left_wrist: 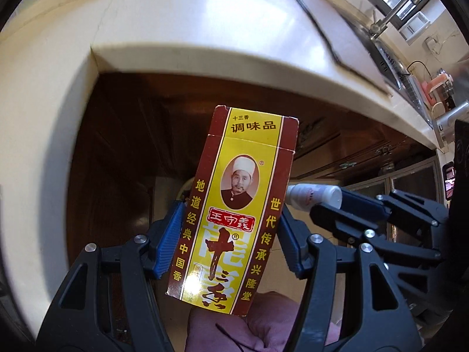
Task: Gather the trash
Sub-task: 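Carry the seasoning box with the left tool while the right tool carries the bottle to the bin, then open both tools over the bin, dropping box and bottle, then raise both tools back over the counter trash, then grasp the white toothpaste box with the left tool while the right tool grasps the clear plastic bag, then carry the toothpaste box with the left tool while the right tool carries the clear bag to the bin, then open both tools over the bin, dropping toothpaste box and clear bag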
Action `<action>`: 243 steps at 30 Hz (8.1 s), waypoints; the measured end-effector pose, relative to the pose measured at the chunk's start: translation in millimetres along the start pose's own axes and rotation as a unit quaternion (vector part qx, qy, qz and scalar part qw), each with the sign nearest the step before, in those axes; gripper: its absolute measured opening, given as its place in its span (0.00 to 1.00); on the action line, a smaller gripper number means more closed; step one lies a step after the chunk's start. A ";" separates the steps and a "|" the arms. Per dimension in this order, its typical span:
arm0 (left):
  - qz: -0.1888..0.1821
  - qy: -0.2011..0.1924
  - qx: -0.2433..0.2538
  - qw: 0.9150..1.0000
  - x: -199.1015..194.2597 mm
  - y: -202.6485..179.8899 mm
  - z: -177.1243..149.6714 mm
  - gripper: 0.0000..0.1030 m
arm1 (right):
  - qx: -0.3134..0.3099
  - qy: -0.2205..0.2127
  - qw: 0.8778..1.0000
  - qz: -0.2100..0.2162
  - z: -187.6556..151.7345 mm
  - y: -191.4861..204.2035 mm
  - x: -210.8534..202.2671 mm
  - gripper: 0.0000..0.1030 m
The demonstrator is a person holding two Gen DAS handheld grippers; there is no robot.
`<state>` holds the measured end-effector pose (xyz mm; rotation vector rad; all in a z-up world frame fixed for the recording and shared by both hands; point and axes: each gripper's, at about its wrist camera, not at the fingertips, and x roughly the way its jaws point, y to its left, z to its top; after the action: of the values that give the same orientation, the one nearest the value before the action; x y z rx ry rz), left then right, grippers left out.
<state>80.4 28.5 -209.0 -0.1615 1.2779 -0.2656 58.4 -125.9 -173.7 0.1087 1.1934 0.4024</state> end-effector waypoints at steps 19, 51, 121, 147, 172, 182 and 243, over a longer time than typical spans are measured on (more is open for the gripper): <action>0.058 0.082 -0.022 0.995 230.9 54.7 -62.1 0.60 | 0.093 0.089 0.992 0.004 -74.4 -91.5 227.5 0.31; 0.091 0.021 0.017 0.996 63.2 -37.6 -25.0 0.81 | 0.104 0.031 0.994 0.009 -47.4 -107.5 58.7 0.46; 0.162 -0.033 0.074 0.984 99.8 -42.0 604.9 0.81 | 0.079 -0.095 0.992 0.017 609.7 -300.4 36.6 0.70; 0.140 -0.007 0.054 0.989 181.7 -22.8 625.8 0.61 | 0.033 -0.102 0.994 0.026 618.2 -289.1 119.2 0.25; 0.086 -0.097 0.065 0.989 -6.9 -93.4 428.3 0.52 | 0.050 -0.161 0.983 0.065 450.4 -216.9 -32.2 0.22; 0.053 -0.120 0.068 0.989 -81.7 -94.7 266.5 0.52 | 0.050 -0.172 0.983 0.043 299.4 -139.5 -103.8 0.22; 0.056 0.129 -0.041 0.989 272.7 30.2 -81.8 0.53 | 0.171 0.077 0.981 0.038 -127.0 -160.4 227.2 0.24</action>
<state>77.1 -17.9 -491.5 -0.1274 1.5499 -0.1390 51.1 -208.5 -468.0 0.4288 1.4070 0.2718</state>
